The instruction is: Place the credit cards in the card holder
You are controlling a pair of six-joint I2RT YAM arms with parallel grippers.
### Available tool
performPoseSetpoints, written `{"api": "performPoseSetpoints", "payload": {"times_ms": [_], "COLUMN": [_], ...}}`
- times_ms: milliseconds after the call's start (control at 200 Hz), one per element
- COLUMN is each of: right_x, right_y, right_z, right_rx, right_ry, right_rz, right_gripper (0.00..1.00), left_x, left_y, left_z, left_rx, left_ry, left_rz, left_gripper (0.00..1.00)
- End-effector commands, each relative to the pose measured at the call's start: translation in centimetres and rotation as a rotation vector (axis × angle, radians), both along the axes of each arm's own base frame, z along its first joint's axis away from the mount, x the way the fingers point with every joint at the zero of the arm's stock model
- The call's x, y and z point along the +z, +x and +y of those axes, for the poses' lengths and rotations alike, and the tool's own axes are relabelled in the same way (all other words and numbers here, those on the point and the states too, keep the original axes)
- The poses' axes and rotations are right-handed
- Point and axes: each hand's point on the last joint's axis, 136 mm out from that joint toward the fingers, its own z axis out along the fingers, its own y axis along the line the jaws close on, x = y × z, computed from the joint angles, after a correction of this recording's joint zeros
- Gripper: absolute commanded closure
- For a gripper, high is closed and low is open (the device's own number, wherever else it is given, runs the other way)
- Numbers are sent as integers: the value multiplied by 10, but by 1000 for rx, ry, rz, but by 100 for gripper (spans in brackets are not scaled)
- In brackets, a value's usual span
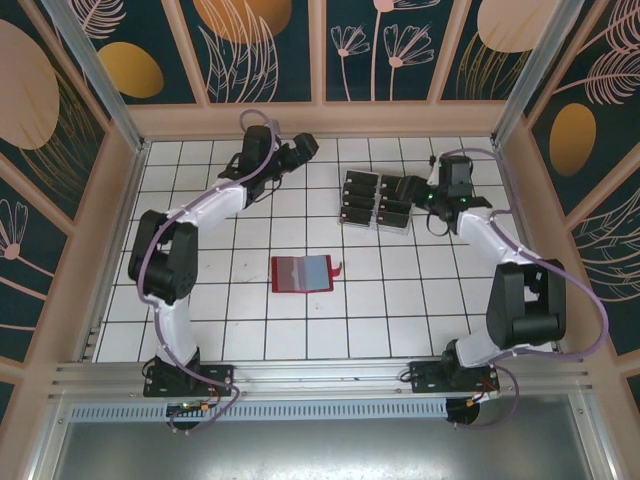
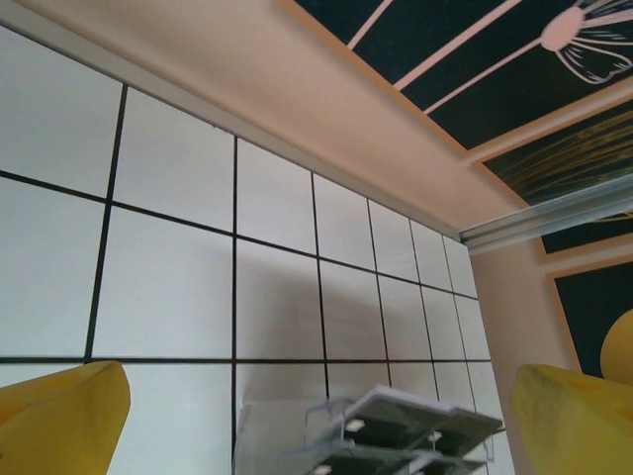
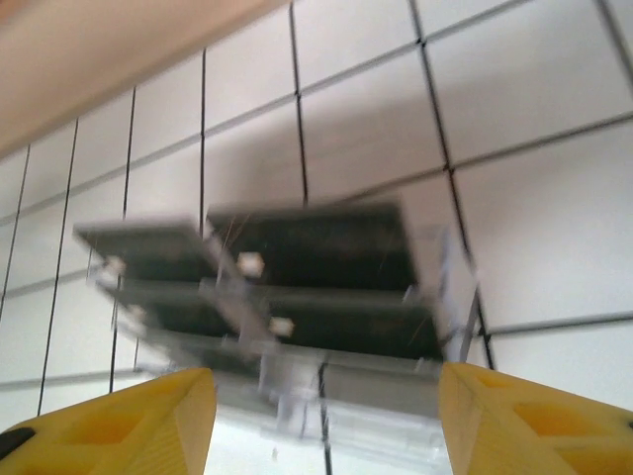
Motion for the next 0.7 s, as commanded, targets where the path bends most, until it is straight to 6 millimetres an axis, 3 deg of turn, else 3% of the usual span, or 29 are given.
{"api": "performPoseSetpoints", "payload": {"times_ms": [0, 185, 200, 360, 525, 696], "right_x": [32, 23, 20, -5, -25, -42], "right_y": [31, 71, 74, 99, 109, 103], "right_z": [-8, -23, -23, -24, -13, -8], "right_rx": [-7, -6, -4, 25, 65, 73], "right_ry": [70, 186, 195, 331, 430, 474], "right_rz": [-77, -58, -53, -15, 15, 42], "right_gripper": [39, 39, 39, 39, 41, 42], "left_x": [-13, -27, -17, -19, -21, -20], "left_y": [-27, -62, -66, -90, -107, -114], "left_z": [7, 24, 25, 36, 46, 51], "left_rx": [-18, -19, -19, -21, -13, -8], "left_ry": [76, 107, 98, 101, 117, 127], "left_rz": [24, 60, 43, 54, 62, 59], "left_gripper": [1, 2, 2, 2, 2, 2]}}
